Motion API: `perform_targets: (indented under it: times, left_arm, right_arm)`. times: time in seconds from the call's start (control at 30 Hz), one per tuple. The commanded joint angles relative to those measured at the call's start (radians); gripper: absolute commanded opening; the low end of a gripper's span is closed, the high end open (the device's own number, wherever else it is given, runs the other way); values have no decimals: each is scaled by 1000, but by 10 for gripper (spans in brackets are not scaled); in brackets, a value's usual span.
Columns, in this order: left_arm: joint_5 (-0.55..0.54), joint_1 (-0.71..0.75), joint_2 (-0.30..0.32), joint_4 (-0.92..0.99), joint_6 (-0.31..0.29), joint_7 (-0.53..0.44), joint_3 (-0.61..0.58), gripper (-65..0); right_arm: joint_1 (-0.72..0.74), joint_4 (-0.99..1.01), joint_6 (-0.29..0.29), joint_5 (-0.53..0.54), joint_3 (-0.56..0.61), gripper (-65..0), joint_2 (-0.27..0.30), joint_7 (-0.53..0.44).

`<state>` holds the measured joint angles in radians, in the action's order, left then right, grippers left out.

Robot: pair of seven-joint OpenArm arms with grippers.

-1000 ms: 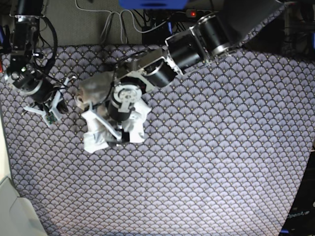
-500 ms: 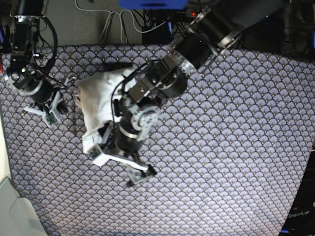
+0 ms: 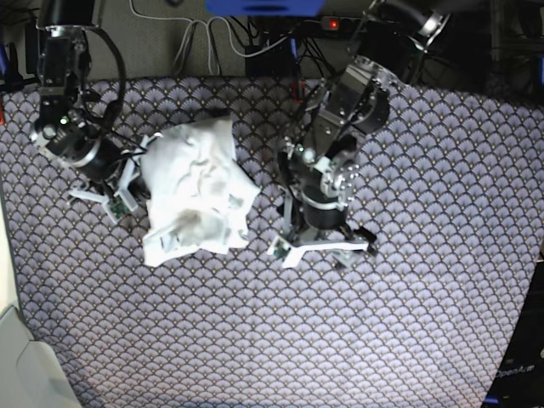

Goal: Fold the T-shirt properly
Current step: 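Open both grippers and lift them off the folded shirt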

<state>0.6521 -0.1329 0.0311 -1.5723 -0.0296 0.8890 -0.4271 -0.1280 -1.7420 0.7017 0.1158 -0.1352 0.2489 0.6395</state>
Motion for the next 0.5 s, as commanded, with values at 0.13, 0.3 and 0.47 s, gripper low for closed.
perform_targets:
  times: [0.13, 0.3, 0.47]
  left_arm:
    - [13, 28, -1, -127, 10, 89, -2, -525]
    - [22, 71, -6, -198, 18, 101, 1, -650]
    - [15, 106, -18, -234, 12, 94, 72, -646]
  right_arm:
    - [12, -82, -4, 15, -8, -650, 0, -22]
    - [15, -141, -4, 15, -10, -650, -1, -19]
    - [-34, -169, -4, 17, 3, -650, -6, -22]
